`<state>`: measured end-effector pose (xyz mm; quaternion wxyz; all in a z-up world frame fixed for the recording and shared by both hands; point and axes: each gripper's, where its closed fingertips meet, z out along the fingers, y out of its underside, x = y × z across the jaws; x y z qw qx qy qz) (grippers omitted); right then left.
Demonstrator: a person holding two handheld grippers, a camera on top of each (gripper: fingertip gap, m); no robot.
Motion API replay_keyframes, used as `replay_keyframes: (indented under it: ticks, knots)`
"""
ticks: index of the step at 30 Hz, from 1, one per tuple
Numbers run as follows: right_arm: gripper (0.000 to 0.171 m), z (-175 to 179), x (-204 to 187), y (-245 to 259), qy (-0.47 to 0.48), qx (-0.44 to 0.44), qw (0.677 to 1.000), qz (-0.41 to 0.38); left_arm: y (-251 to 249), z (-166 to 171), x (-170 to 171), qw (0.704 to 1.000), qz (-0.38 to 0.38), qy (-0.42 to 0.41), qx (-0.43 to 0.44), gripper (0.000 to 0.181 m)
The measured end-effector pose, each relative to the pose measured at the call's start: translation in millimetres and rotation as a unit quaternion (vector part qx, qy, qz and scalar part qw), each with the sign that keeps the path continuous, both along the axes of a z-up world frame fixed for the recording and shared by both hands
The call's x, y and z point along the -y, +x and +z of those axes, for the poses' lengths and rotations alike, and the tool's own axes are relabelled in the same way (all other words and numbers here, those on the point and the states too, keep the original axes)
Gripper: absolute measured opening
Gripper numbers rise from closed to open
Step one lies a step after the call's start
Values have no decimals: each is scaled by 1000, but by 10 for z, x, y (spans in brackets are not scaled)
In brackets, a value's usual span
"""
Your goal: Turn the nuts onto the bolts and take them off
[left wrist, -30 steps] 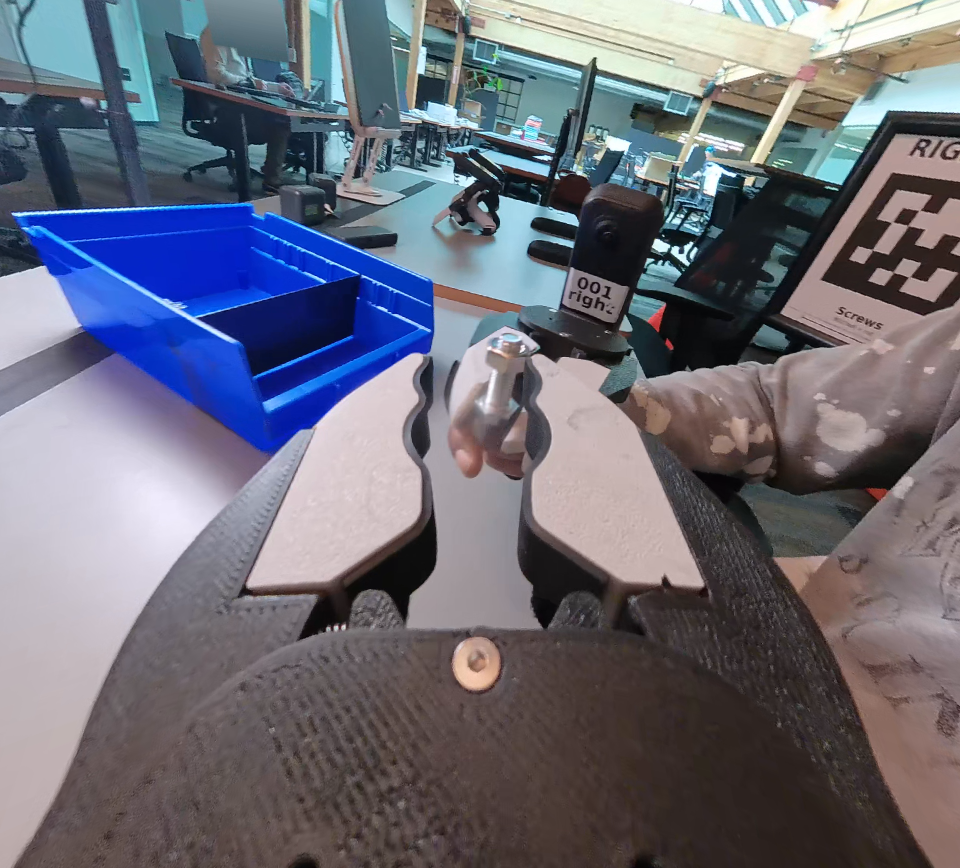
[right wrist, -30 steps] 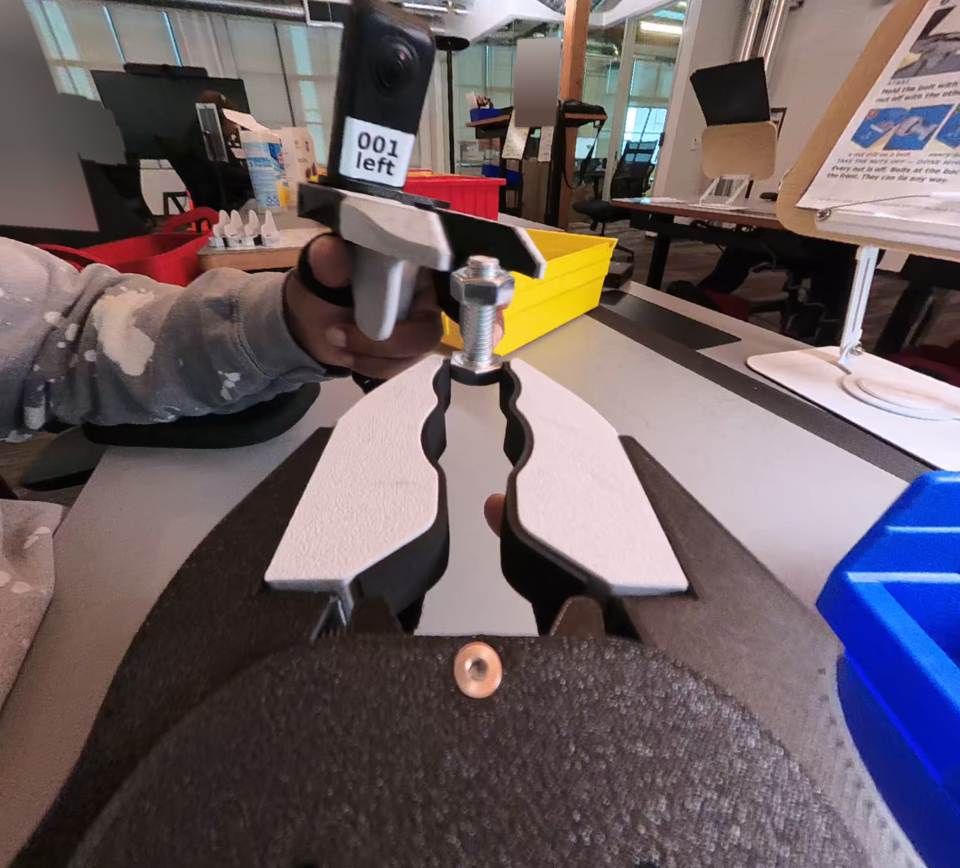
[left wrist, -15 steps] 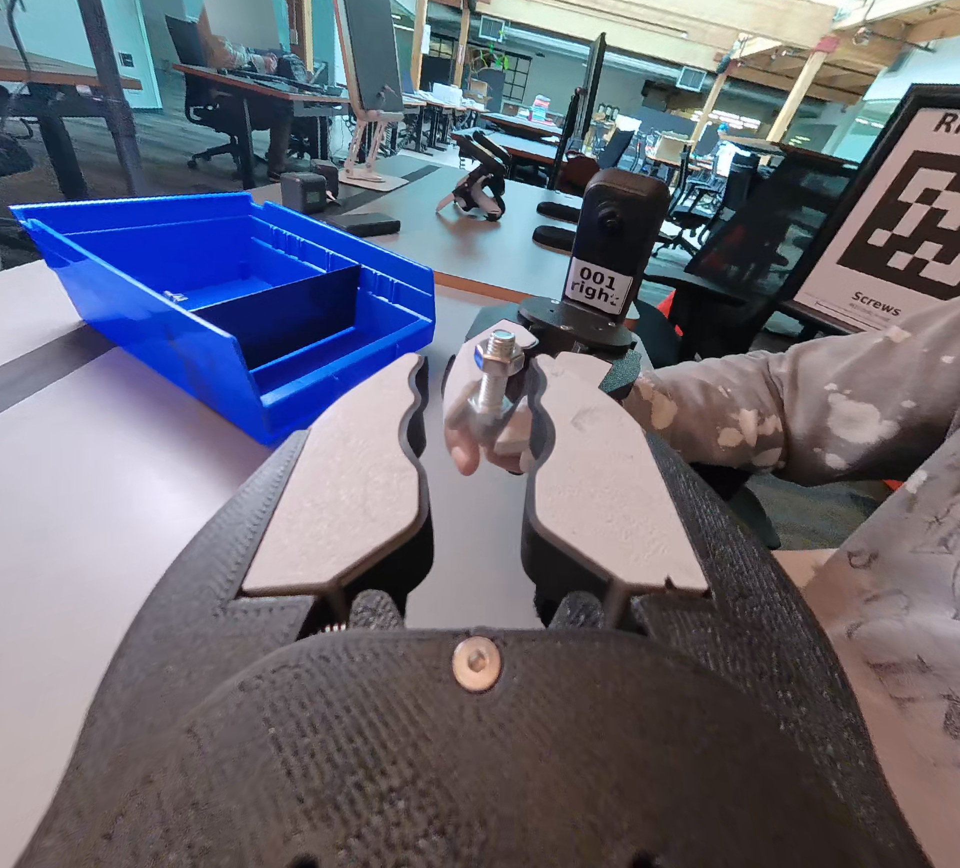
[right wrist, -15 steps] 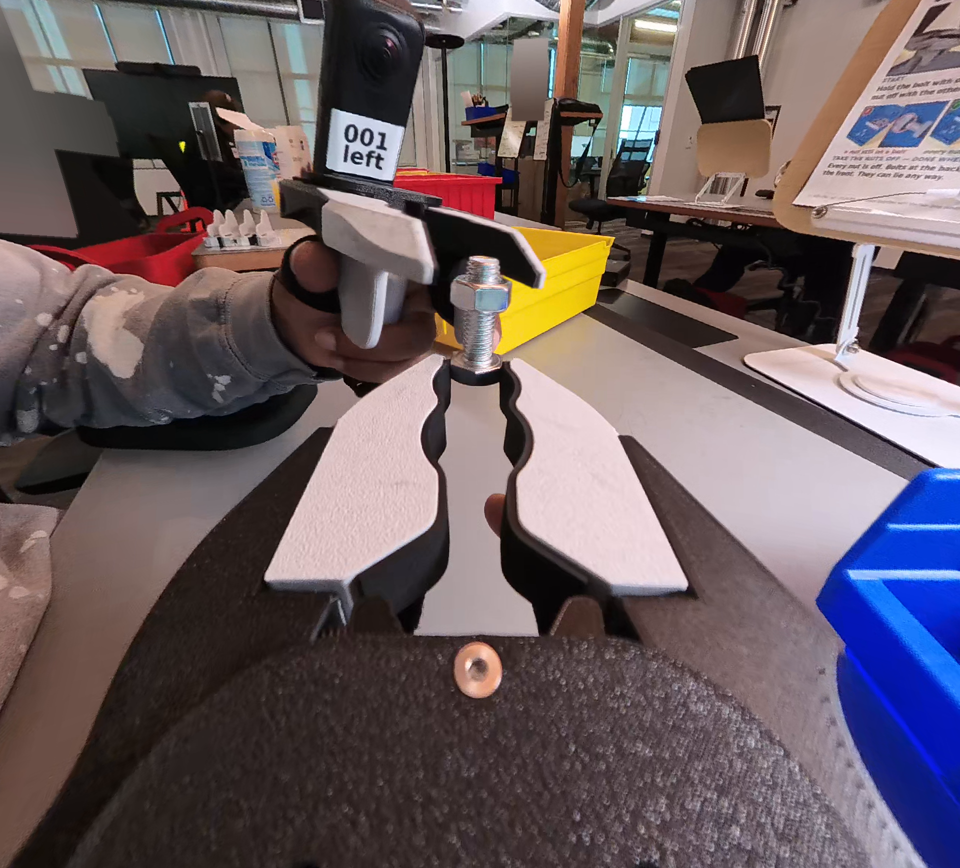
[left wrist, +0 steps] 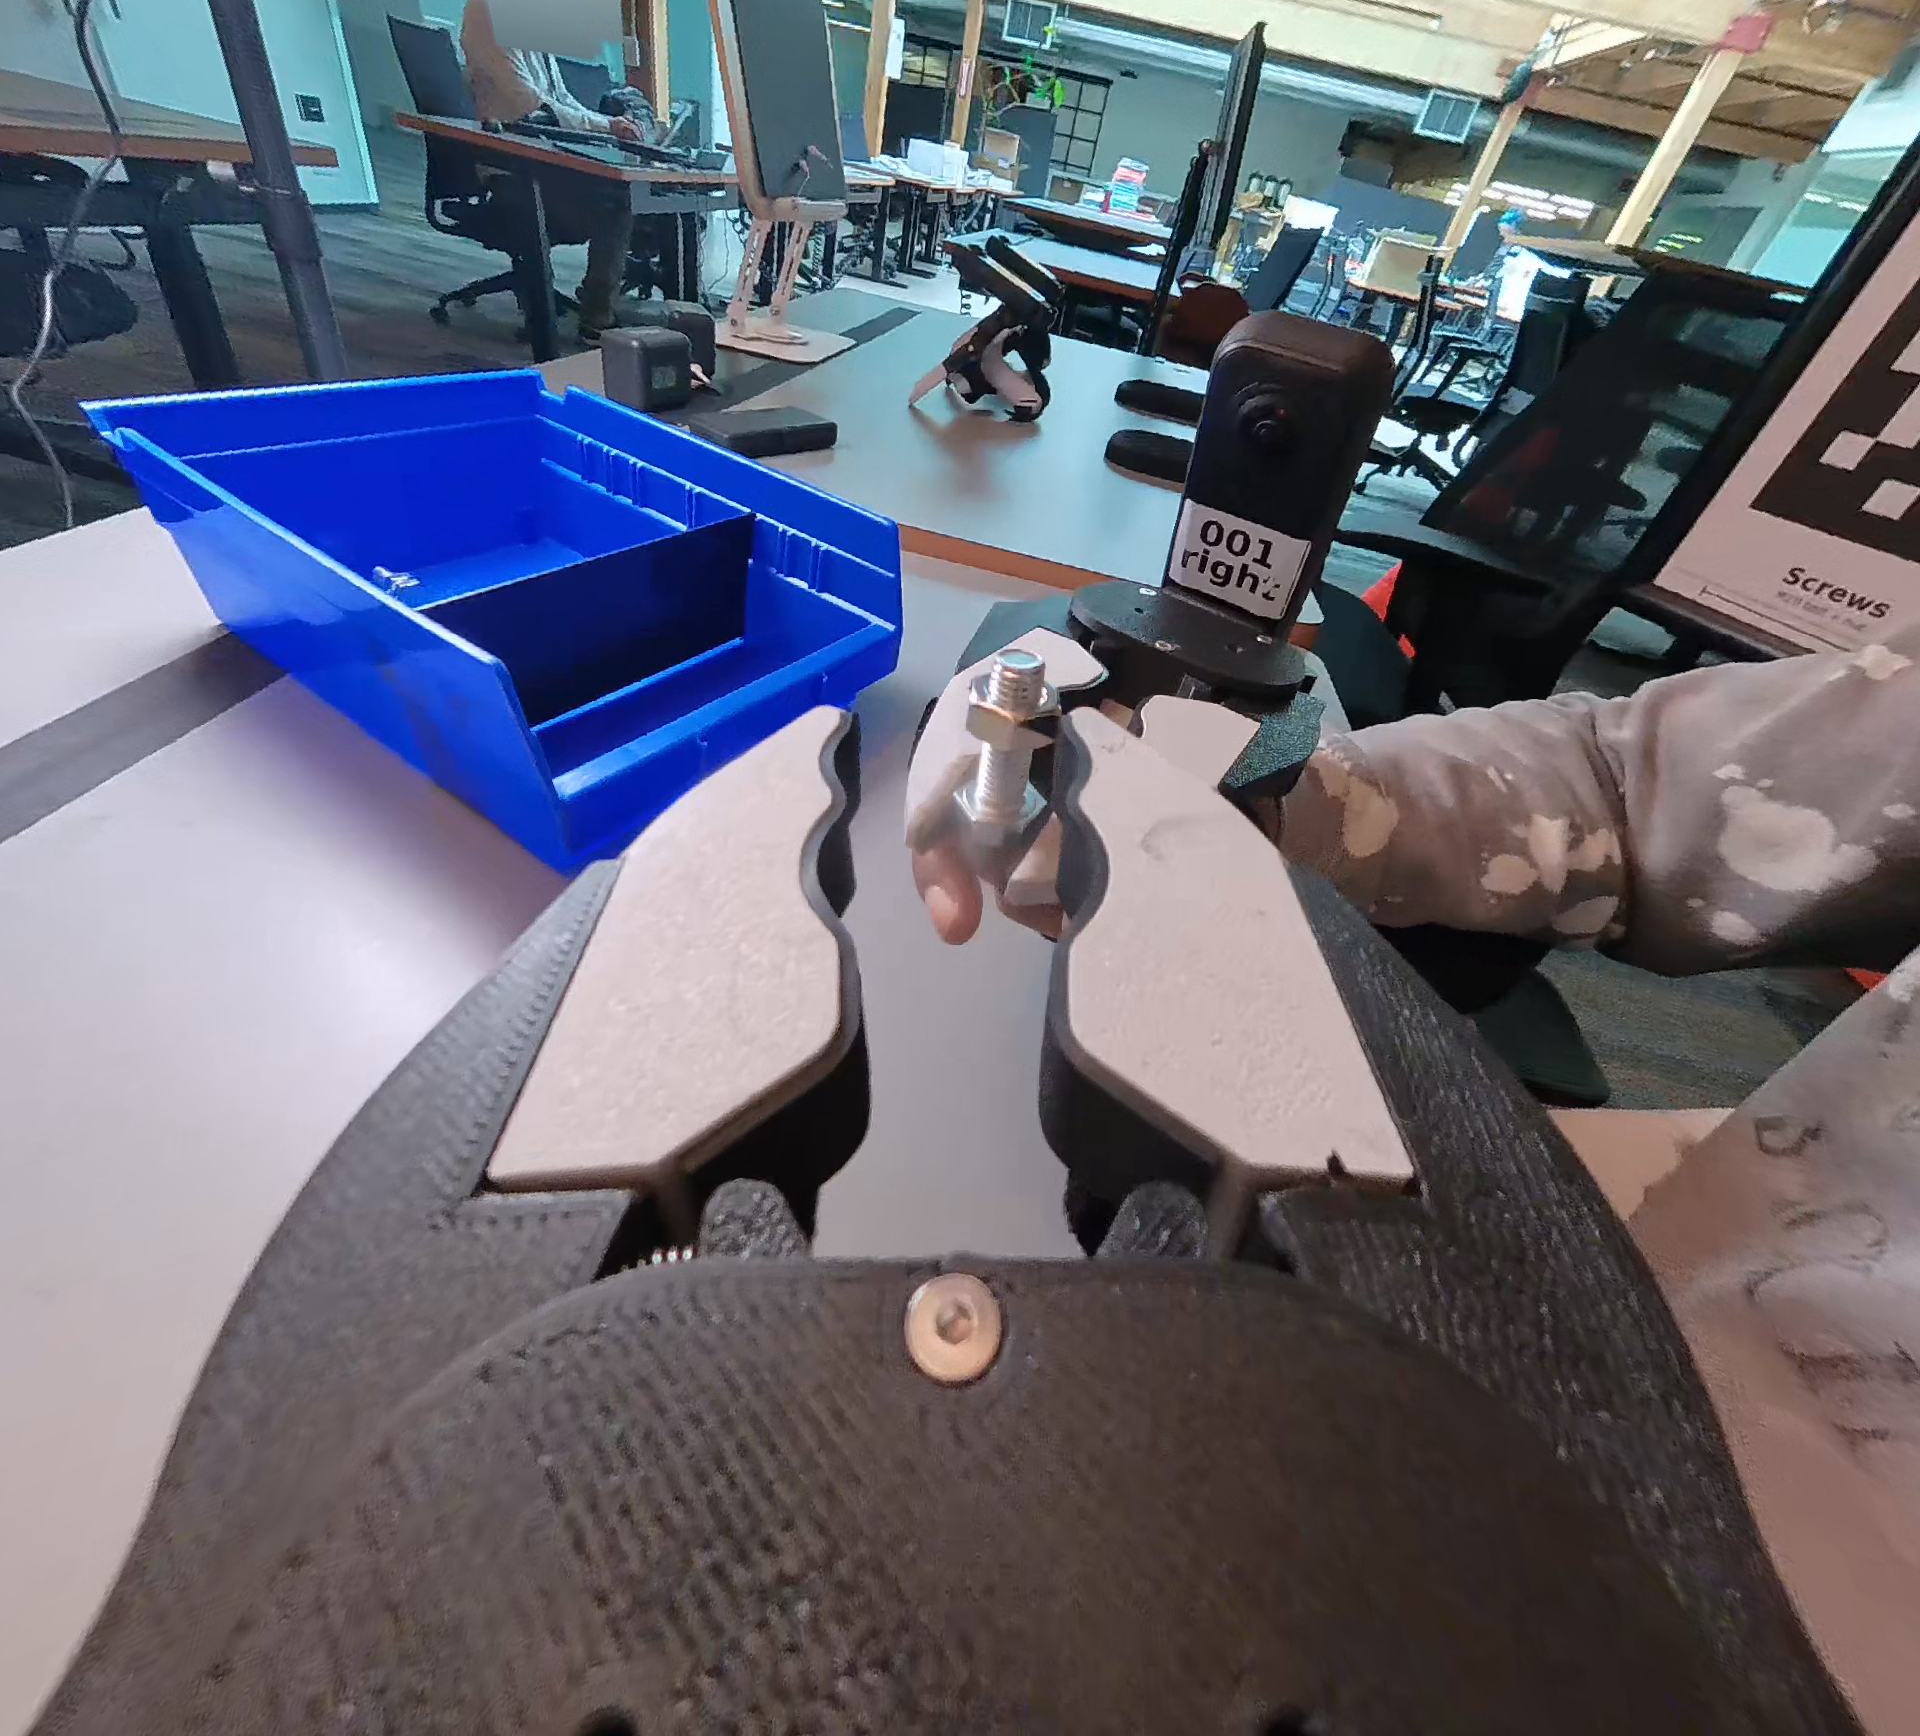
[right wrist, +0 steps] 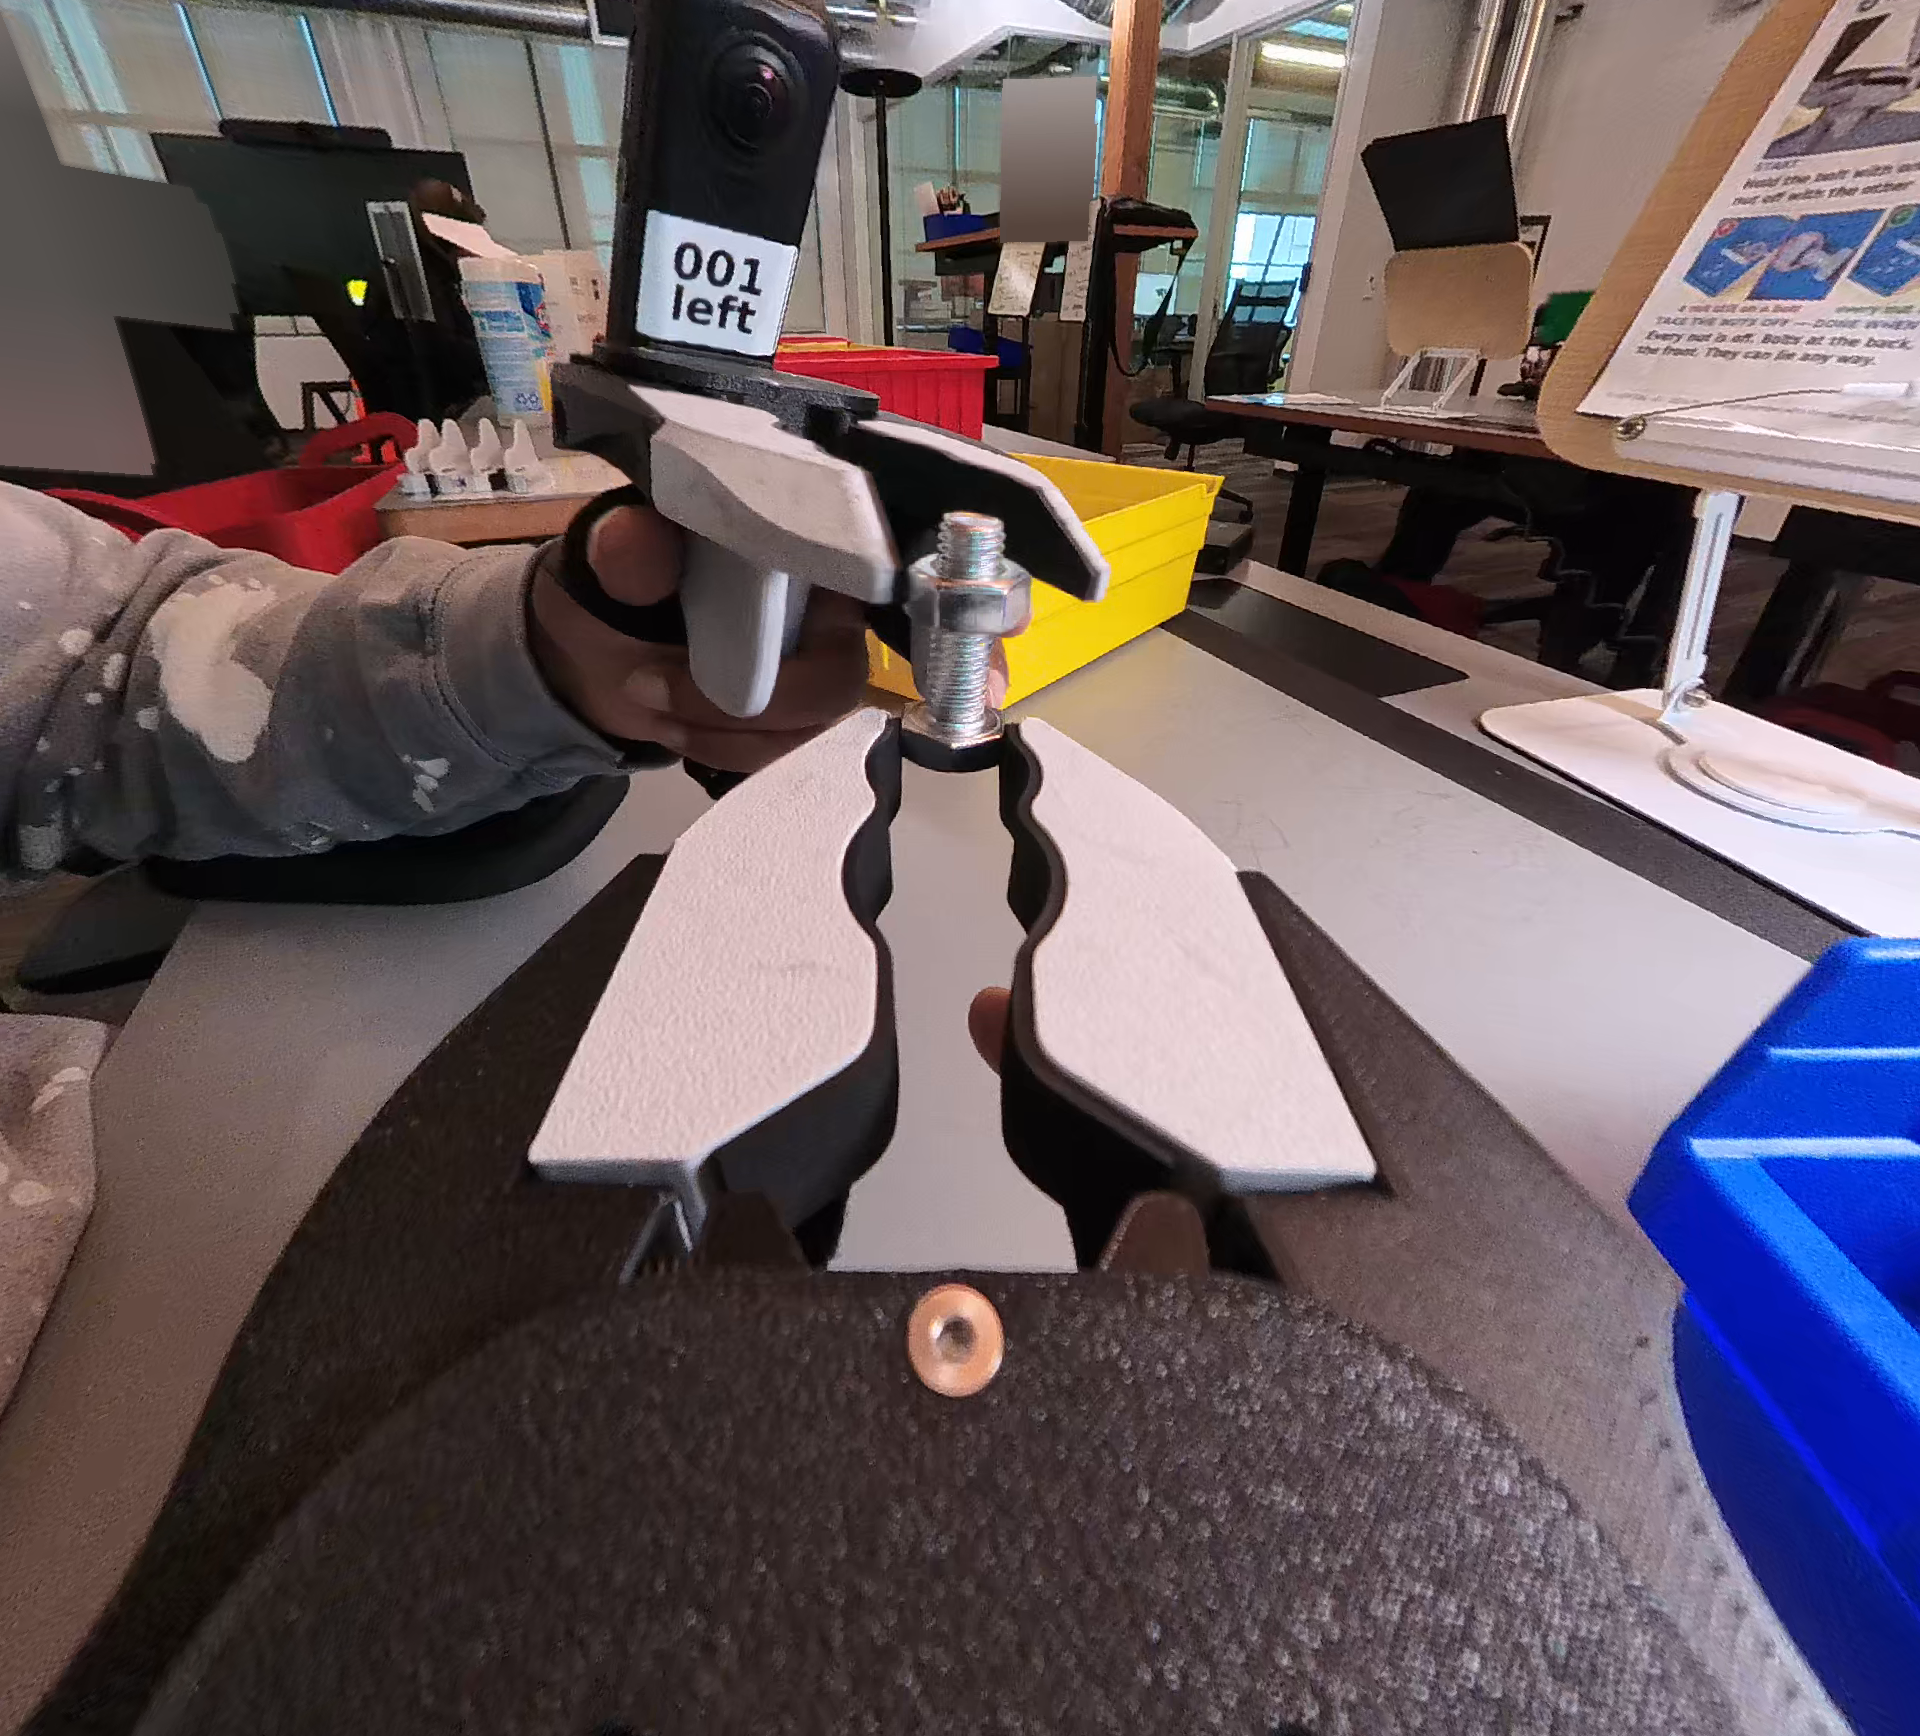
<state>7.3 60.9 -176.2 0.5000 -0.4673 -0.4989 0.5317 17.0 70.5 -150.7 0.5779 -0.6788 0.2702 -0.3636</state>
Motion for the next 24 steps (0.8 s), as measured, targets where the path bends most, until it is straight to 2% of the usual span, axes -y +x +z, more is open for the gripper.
replay_keyframes:
  ticks: [1,2,3,11,14,15,16,20,24]
  knots:
    - [18,7,-13,8,-3,-2,1000,-2,-30,3,-20,1000,8,-6,1,30]
    - [18,29,-10,27,-6,-11,1000,6,-136,-19,-103,999,47,-11,-8,13]
    - [18,58,-6,43,-8,-18,1000,9,-209,-38,-144,998,65,-5,-19,12]
    - [18,-8,-35,5,-4,3,1000,-6,-7,1,-1,1000,7,-3,-8,41]
    - [18,0,-25,2,-2,3,1000,-8,-24,-27,-37,1000,21,-2,-20,36]
    - [18,3,-46,12,-5,1,1000,-11,-98,-40,-92,999,47,-9,-24,20]
    - [18,34,-26,34,-6,-11,1000,2,-199,-51,-160,996,79,-3,-33,16]
    - [18,33,-53,37,0,-6,1000,-7,-225,-20,-132,998,57,-17,-8,30]
    - [18,-13,-56,5,-3,5,1000,-12,-33,-18,-31,1000,20,-11,-15,41]
